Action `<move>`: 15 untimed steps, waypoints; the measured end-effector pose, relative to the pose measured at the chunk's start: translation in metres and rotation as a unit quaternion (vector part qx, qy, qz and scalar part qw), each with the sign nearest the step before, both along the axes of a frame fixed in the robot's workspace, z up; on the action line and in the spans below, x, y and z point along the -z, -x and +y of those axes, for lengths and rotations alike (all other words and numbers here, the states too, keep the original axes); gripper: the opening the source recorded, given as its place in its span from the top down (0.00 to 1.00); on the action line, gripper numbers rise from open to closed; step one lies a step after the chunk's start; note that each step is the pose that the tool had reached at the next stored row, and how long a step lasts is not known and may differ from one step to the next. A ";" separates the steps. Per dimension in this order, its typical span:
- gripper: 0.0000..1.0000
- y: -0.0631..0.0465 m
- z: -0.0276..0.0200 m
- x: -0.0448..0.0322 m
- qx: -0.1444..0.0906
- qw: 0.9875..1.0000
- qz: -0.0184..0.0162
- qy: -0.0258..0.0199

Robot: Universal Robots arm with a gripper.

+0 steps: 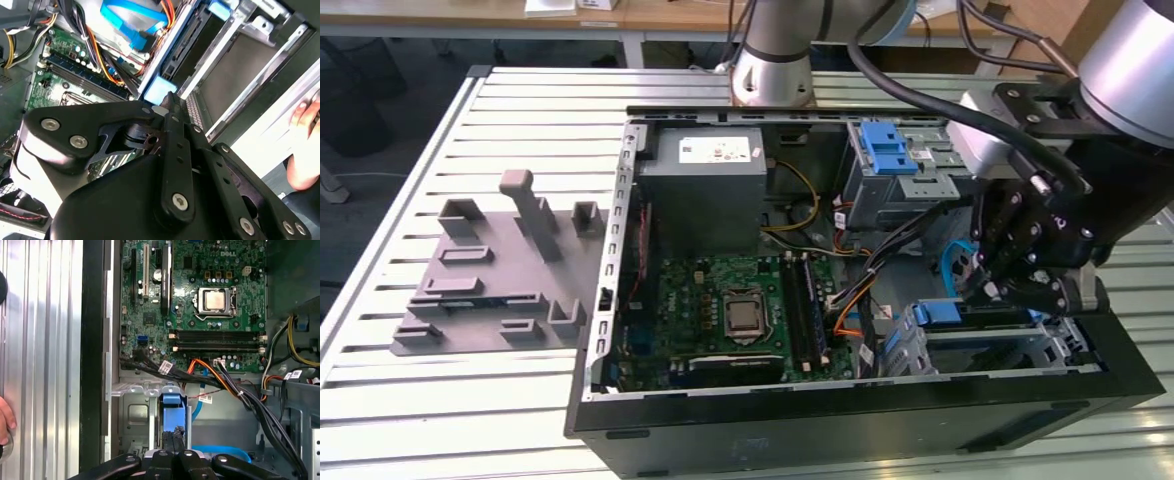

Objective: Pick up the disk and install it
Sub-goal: 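Insert the first disk wire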

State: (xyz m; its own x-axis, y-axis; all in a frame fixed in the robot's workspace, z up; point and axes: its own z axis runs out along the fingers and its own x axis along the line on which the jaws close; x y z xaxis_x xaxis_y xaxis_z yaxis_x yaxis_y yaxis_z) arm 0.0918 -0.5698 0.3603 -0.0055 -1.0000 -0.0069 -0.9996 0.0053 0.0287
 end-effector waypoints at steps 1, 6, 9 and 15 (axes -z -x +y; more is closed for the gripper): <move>0.89 -0.003 0.0001 0.0000 0.000 1.000 0.000 0.000; 0.89 -0.015 0.0008 -0.0001 0.000 1.000 0.000 0.000; 0.89 -0.022 0.0015 0.0000 0.000 1.000 0.000 0.000; 0.89 -0.037 0.0052 0.0000 0.000 1.000 0.001 0.000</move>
State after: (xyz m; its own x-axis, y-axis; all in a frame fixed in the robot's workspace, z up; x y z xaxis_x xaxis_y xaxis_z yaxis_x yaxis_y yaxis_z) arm 0.1288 -0.5646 0.3603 -0.0055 -1.0000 -0.0069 -0.9995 0.0053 0.0298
